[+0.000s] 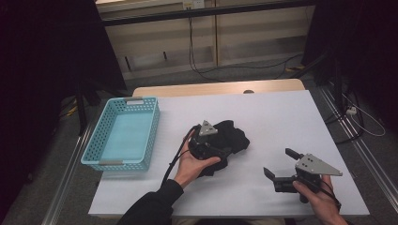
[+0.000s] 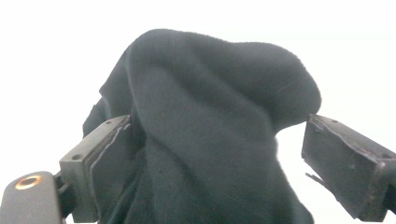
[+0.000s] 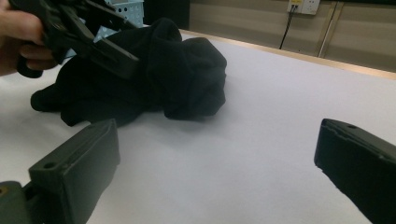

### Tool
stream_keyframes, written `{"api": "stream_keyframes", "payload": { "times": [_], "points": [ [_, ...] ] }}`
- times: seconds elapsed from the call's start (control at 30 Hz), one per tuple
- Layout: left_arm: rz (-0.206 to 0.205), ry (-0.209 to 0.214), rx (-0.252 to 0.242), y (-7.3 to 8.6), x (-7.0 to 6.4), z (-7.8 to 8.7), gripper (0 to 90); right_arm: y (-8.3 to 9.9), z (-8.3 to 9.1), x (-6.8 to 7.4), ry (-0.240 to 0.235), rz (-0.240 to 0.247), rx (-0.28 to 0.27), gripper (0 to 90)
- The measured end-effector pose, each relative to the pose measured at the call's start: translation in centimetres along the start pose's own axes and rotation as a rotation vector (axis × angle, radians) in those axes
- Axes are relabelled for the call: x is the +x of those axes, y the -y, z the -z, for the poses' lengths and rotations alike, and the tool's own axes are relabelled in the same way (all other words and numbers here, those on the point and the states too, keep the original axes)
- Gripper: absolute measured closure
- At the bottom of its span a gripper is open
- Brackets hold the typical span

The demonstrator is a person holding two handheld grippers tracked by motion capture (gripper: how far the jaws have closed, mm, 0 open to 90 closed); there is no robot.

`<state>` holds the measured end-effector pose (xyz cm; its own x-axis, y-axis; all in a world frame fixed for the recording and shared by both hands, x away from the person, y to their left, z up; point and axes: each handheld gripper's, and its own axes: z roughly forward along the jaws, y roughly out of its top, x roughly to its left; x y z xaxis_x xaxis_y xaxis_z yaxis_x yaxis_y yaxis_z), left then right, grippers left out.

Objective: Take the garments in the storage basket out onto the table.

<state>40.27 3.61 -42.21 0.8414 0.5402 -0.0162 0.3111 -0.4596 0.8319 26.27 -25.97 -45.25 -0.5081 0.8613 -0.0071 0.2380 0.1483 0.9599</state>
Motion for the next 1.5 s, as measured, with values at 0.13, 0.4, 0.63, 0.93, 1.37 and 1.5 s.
{"api": "stream_keyframes", "payload": {
  "times": [0.13,0.4,0.63,0.93,1.37,1.5],
  "points": [
    [0.012,0.03,-0.03,0.3,0.0,1.2,6.7,0.0,0.0,0.1,-0.005,0.001,0.0,0.0],
    [0.007,-0.002,-0.073,1.2,0.1,2.7,5.7,-0.1,-0.1,0.2,-0.009,-0.001,-0.003,0.0],
    [0.027,-0.04,-0.086,2.6,0.3,4.1,5.8,-0.1,-0.3,0.4,-0.025,0.001,-0.005,1.7],
    [0.011,-0.116,-0.085,4.6,0.3,6.0,5.7,-0.4,-1.3,1.4,-0.058,0.021,-0.004,2.3],
    [0.008,-0.15,-0.126,6.9,0.3,7.9,5.6,-1.9,-4.5,2.3,-0.124,0.046,0.011,3.3],
    [0.018,-0.164,-0.125,7.1,-0.3,8.3,5.3,-2.2,-5.8,2.8,-0.154,0.049,0.025,6.0]
  ]
}}
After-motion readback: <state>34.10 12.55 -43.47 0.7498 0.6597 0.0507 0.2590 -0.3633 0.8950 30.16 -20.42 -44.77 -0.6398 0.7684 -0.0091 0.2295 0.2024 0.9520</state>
